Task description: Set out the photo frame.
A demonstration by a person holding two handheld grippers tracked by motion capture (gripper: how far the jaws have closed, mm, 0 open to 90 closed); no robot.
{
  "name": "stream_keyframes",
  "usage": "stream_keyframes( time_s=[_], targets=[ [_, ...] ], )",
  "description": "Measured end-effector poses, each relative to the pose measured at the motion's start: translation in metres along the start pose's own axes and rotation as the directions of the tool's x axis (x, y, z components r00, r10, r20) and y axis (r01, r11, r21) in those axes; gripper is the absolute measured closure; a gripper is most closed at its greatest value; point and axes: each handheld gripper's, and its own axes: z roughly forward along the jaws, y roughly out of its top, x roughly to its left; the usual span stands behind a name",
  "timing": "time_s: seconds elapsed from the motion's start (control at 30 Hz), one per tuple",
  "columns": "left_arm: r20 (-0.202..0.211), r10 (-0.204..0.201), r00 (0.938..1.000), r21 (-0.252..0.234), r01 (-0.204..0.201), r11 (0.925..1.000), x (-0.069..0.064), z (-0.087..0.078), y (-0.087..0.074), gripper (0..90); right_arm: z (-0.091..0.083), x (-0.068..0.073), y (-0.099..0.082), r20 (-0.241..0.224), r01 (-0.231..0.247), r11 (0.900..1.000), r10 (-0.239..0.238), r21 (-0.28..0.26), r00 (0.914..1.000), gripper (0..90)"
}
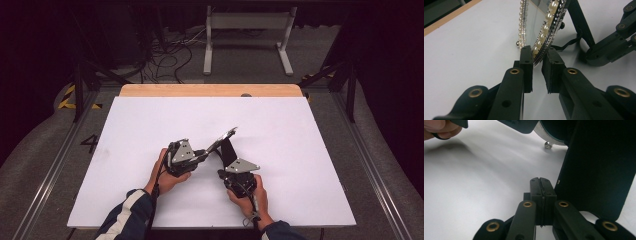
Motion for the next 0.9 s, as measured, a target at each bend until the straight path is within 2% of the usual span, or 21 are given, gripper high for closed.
stream_keyframes(
  time_s=[0.1, 0.43, 0.53, 0.9],
  targets=[
    [0.0, 0.006, 1.0, 0.006, -0.006, 1.0, -0.001, 0.0, 0.0, 79.0, 0.0, -0.001, 0.0, 0.002, 0.006, 1.0, -0.006, 0.004, 1.0, 90.0],
    [-0.008, 0.015, 0.9999, 0.022, -0.014, 0.9997, -0.005, -0.001, 0.002, 79.1, -0.003, -0.011, -0.002, 0.001, -0.024, 0.9997, 0.024, 0.007, 0.9997, 90.0],
    [0.005, 0.006, 1.0, 0.007, -0.006, 1.0, -0.005, -0.002, 0.002, 80.7, -0.004, -0.013, -0.002, 0.004, -0.026, 0.9996, 0.026, 0.005, 0.9997, 90.0],
    [0.005, 0.013, 0.9999, 0.0, -0.013, 0.9999, -0.01, 0.0, 0.003, 80.1, -0.007, -0.02, -0.005, 0.017, -0.026, 0.9996, 0.025, 0.011, 0.9995, 90.0]
  ],
)
